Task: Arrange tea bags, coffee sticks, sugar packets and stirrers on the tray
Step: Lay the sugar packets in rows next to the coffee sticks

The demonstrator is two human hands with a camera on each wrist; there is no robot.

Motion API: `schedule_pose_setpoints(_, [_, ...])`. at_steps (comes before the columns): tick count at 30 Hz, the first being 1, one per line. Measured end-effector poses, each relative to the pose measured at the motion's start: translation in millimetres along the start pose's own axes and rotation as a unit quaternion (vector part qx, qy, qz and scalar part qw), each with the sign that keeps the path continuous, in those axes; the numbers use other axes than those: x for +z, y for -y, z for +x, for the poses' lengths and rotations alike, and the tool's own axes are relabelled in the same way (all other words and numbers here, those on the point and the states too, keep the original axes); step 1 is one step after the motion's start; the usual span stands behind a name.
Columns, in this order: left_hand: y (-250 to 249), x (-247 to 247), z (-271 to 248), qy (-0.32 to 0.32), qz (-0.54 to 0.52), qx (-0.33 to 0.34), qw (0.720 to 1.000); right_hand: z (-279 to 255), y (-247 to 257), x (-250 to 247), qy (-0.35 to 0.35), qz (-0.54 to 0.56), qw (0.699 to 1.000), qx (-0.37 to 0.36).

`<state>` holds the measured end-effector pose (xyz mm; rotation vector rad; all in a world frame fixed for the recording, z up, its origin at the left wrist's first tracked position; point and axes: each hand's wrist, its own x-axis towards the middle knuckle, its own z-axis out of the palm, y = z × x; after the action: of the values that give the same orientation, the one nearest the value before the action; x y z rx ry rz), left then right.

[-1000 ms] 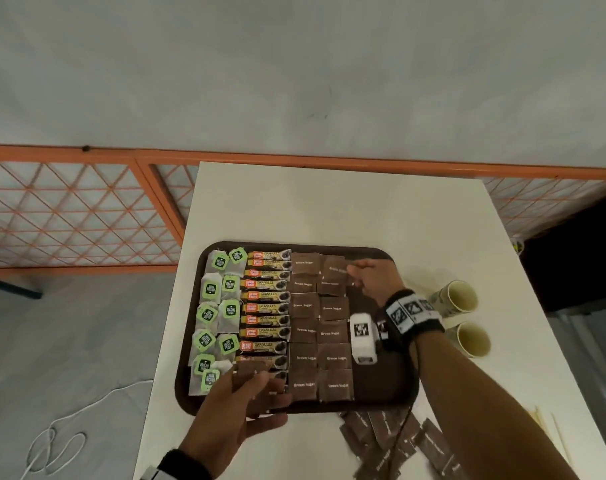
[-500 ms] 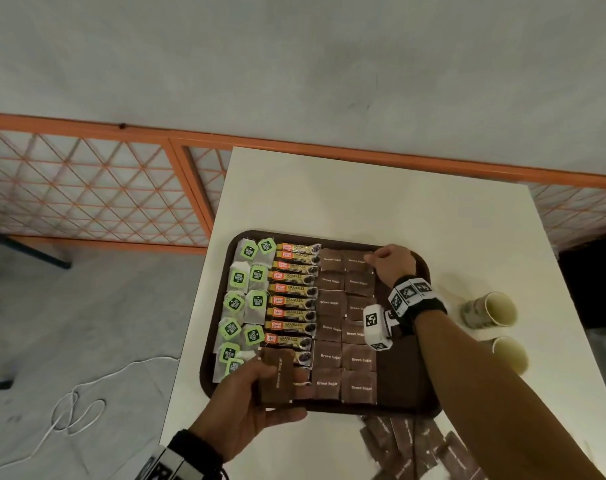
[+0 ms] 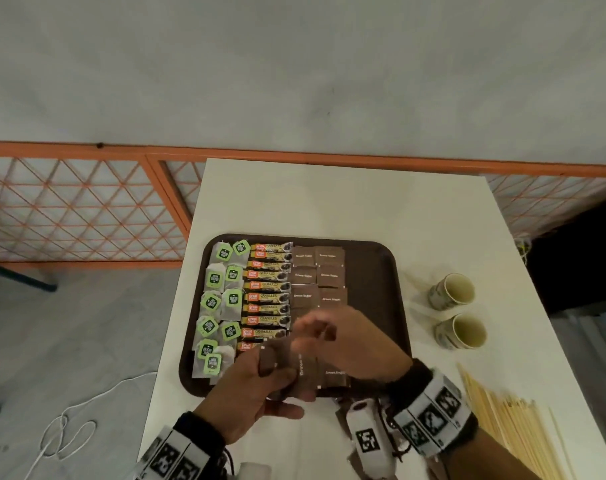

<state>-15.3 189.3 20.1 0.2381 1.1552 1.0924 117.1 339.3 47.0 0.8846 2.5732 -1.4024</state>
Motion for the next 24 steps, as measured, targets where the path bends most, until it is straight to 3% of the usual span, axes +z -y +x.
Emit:
schedule_pose_setpoints(3, [5.1,12.2,0.4,-0.033,0.046,0.034,0.998,-18.5,-6.0,9.8,-0.063,0.035,0.997,0.019])
schedule_pose_setpoints(7, [8.9,19.2,3.0,-0.108,0.049,0.08,0.99,-41.0,-6.6,11.5,-0.075,0.238,0.964,0.095])
schedule_pose_setpoints(10, [6.2,21.1,4.9,-0.168,0.038,0.11,0.979,-47.7,-10.4,8.3,-0.065,0.253,0.96,0.103])
schedule_pose_setpoints(14, [2.1,17.7,3.7,-0.193,0.021,0.128,0.973,-28.9,-23.5,4.4,-0.081,0.257,0.953,0.137])
schedule_pose_setpoints(19, [8.3,-4.0,-7.4,-0.196,-0.048,0.076,0.976,35.5,-63.5,1.4,-0.206,0.28,0.908,0.235])
schedule_pose_setpoints(21, [11.9,-15.5,-11.0,-0.192,-0.088,0.034,0.977,63.3,-76.1,2.1,-0.218,0.29,0.894,0.262])
schedule_pose_setpoints(24, [11.5,-30.2,-14.3,-0.186,-0.121,-0.006,0.975,97.6,-84.8,2.0,-0.226,0.248,0.898,0.286])
